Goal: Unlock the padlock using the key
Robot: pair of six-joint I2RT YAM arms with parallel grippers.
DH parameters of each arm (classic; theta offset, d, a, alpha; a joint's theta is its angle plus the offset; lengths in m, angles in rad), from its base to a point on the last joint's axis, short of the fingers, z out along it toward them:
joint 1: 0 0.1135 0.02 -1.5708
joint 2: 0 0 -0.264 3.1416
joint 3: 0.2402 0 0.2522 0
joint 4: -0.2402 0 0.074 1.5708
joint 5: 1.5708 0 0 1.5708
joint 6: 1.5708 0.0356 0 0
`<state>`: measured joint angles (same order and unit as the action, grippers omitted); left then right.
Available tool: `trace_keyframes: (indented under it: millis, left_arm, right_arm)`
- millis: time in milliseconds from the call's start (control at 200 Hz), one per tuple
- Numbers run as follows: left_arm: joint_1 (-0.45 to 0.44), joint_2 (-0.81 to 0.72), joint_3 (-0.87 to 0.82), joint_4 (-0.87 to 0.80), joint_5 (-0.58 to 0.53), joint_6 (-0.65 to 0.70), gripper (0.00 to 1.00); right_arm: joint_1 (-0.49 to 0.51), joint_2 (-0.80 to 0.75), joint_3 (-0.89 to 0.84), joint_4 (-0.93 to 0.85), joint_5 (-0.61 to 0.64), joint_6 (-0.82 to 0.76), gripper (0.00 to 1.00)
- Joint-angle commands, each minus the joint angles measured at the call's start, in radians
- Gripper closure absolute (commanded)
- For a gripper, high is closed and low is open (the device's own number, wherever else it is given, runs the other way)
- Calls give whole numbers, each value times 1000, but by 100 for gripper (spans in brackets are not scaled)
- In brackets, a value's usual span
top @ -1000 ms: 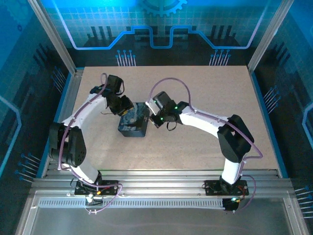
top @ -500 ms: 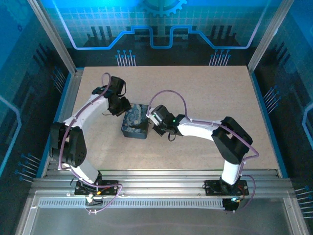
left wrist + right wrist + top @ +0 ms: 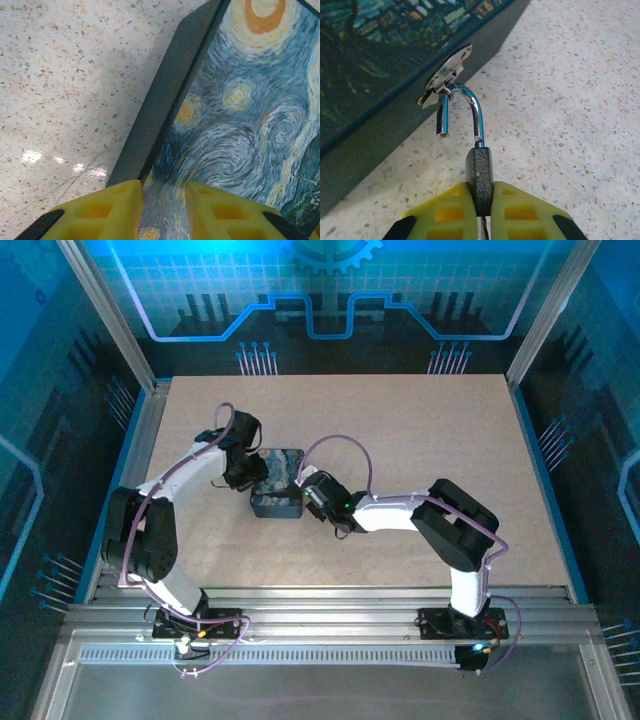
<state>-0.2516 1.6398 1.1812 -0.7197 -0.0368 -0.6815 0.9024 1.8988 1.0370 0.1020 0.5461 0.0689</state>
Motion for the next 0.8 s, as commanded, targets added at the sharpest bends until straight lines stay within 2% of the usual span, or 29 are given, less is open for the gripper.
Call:
trace_keyframes:
  millis: [0,135,290,485,690,795]
  left_arm:
    - [-24,33,-53,-21,23,-21,71]
    - [-24,32,-70,-21,23,-23,73]
    - [-24,38,-78,-25,24,-20,75]
    - [-19,54,-71,-27,18,-27,76]
    - [15,55,-68,-32,16,-22,78]
    - [18,67,-55,-42,18,-6,79]
  right_arm:
    - [19,22,11,110,122,104,100]
    - [18,56,21,199,157,158,100]
    - [4,89,8,348,124,207,100]
    - [-33,137,-10,532,-55,296,100]
    - [-133,98,-91,719,-293,481,100]
    - [-165,145,-55,747,-389,532,100]
